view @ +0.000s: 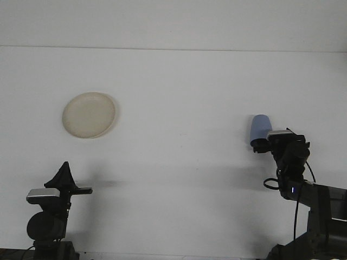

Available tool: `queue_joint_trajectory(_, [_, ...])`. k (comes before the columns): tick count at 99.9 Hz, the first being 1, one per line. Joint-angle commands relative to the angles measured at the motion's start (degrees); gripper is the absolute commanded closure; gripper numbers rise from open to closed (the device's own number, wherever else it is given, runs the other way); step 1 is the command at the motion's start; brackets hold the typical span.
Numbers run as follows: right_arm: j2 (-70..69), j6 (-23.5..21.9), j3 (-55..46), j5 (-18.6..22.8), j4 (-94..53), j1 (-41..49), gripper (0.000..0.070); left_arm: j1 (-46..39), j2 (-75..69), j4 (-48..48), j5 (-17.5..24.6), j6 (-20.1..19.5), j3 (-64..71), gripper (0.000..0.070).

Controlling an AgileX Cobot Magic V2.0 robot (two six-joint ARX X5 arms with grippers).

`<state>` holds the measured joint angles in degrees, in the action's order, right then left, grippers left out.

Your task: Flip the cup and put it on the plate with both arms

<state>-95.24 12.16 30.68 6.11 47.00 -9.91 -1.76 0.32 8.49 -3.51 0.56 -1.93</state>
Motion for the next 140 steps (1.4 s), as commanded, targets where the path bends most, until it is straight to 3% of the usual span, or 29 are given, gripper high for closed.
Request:
queue_joint_trajectory(1, [-1.57,0.07,0.96,0.33,0.57,-0.17,0.0313,-0.09,-0.07,0.59,-0.35,-0.09,1.11,0.0685])
queue_joint_trajectory(10, [-1.57,-0.24,0.96,2.08,0.55,-0.17,0.0556,-0.09,-0.07,0.59,-0.35,-0.09,1.11,0.0685])
queue_joint_trajectory(17, [-1.55,-0.24,0.96,3.13,0.57,-0.17,0.07,-0.09,-0.07,0.59,-0.35,-0.09,1.11,0.0685])
queue_joint_trajectory(42, [1.09,-3.89,0.96,3.1,0.52,-0.13,0.07,-0.09,-0.07,0.59,-0.35,-0.09,1.14,0.0685])
queue_joint_trajectory(62, [12.33,-14.99,0.96,3.87,-5.77,0.13,0.07,-0.09,-0.07,0.59,-0.35,-0.09,1.11,0.0685])
queue_joint_trajectory(78, [26.91,-27.02,0.96,12.81,-19.85,0.61,0.07,-0.09,-0.07,0.59,-0.35,-0.09,1.11,0.0685])
queue_joint_trajectory(91, [37.42,-31.91,1.64,18.29,-32.63,2.25,0.07,-0.09,-0.07,0.59,-0.35,-0.09,1.11,0.0685])
queue_joint_trajectory(106, [43.41,-31.15,8.15,20.24,-55.6,7.23,0.07,-0.09,-0.07,0.59,-0.35,-0.09,1.11,0.0685])
queue_joint_trajectory(119, [42.6,-25.75,17.03,22.56,-73.02,14.32,0.07,-0.09,-0.07,0.59,-0.35,-0.09,1.11,0.0685])
queue_joint_trajectory(133, [38.23,-20.61,26.75,21.9,-86.73,23.87,0.07,-0.09,-0.07,0.61,-0.35,-0.09,1.11,0.0685])
queue_joint_trajectory(140, [34.95,-18.71,31.47,19.43,-92.8,29.27,0.07,-0.09,-0.07,0.63,-0.35,-0.09,1.11,0.0685])
